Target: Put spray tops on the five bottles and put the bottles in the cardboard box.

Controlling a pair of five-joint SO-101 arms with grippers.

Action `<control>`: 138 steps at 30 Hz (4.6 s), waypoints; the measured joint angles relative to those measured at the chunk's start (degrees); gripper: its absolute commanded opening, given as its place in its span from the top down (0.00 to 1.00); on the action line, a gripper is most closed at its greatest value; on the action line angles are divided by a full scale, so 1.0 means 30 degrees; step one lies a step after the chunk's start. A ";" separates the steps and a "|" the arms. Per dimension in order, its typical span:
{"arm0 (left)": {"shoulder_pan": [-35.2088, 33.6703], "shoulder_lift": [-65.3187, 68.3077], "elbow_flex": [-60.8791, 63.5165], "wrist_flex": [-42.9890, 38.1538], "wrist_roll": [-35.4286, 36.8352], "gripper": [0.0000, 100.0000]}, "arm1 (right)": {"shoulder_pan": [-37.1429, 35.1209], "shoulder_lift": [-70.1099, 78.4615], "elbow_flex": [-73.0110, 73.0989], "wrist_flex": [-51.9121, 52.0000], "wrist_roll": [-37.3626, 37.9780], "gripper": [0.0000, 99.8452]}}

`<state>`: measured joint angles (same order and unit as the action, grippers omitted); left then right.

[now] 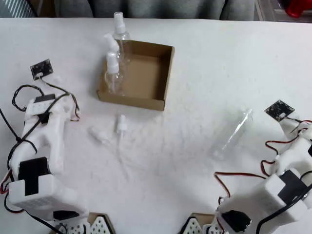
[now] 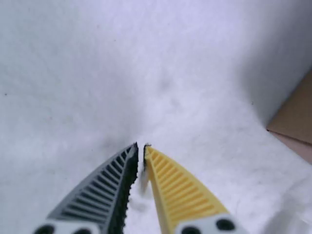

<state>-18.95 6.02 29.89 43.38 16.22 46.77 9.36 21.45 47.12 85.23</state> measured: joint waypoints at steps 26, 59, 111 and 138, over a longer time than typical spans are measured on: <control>0.0000 0.0000 0.0000 0.0000 0.0000 0.98 | 0.0498 -0.0117 0.0000 0.1319 0.0000 0.84; 0.0000 0.0000 0.0000 0.0000 0.0000 0.98 | 0.0147 0.1553 -0.2315 0.1788 -0.6593 0.77; 0.0000 0.0000 0.0000 0.0000 0.0000 0.98 | -0.0938 0.1495 -0.4044 0.4337 -0.9172 0.98; 0.0000 0.0000 0.0000 0.0000 -0.1260 0.98 | -0.8791 -1.7524 0.7355 0.5890 -1.8667 0.98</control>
<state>-18.95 6.02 29.89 43.38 12.44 20.40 -43.21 43.52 64.79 29.23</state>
